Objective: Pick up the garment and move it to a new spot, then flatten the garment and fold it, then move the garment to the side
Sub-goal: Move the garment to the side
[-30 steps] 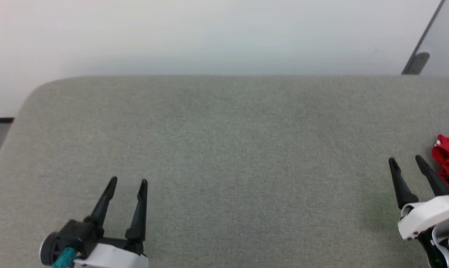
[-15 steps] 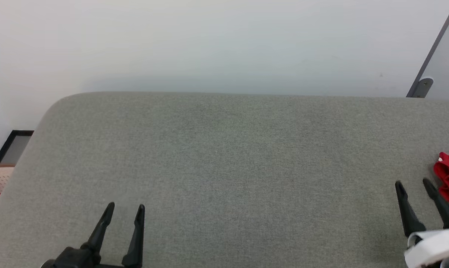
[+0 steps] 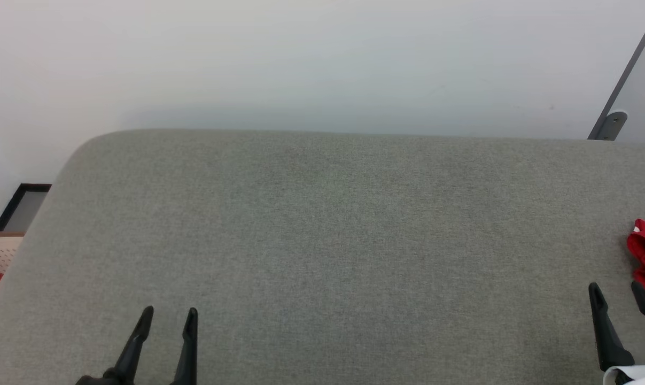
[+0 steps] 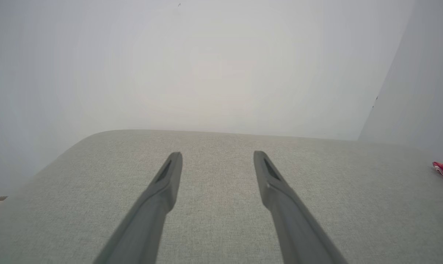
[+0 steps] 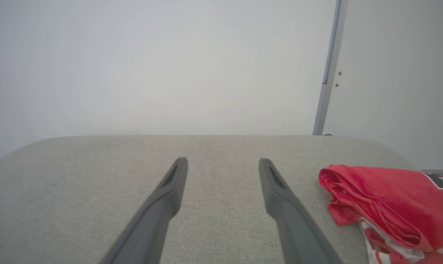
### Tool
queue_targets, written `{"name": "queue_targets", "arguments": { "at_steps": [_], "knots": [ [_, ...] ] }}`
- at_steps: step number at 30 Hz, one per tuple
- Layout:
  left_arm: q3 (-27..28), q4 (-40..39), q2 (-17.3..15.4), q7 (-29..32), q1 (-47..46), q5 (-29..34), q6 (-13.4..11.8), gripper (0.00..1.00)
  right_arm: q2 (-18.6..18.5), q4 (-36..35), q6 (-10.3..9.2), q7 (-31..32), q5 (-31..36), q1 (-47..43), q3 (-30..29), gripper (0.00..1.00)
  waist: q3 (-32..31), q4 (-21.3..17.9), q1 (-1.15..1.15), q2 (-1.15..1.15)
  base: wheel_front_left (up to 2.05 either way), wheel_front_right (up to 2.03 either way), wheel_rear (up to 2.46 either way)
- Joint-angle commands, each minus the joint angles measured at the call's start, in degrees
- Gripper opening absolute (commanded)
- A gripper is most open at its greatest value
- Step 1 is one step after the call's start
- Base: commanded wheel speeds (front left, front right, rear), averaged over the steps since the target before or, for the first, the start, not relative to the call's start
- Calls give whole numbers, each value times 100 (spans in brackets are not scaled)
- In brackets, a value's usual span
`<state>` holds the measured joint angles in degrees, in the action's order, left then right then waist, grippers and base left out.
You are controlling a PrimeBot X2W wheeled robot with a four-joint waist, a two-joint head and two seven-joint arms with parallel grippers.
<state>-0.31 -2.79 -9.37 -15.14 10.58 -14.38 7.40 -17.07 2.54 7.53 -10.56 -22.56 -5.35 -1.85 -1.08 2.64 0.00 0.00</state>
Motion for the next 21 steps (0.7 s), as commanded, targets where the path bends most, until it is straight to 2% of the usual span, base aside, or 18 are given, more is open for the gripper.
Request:
{"name": "queue_targets", "arguments": {
  "at_steps": [1,8,21],
  "knots": [
    [29,-12,5,6,46,-6,13,100,86,-157,-10,50,96,-135,-103,100,1,-9,0,0,0,0,0],
    [51,-15,-27,6,35,-23,13,100,231,-484,-10,223,162,-315,-257,100,2,-60,0,0,0,0,0],
    [12,-20,-49,6,-31,-14,13,100,371,-539,-10,203,135,-315,-240,100,19,-61,0,0,0,0,0]
  ]
}}
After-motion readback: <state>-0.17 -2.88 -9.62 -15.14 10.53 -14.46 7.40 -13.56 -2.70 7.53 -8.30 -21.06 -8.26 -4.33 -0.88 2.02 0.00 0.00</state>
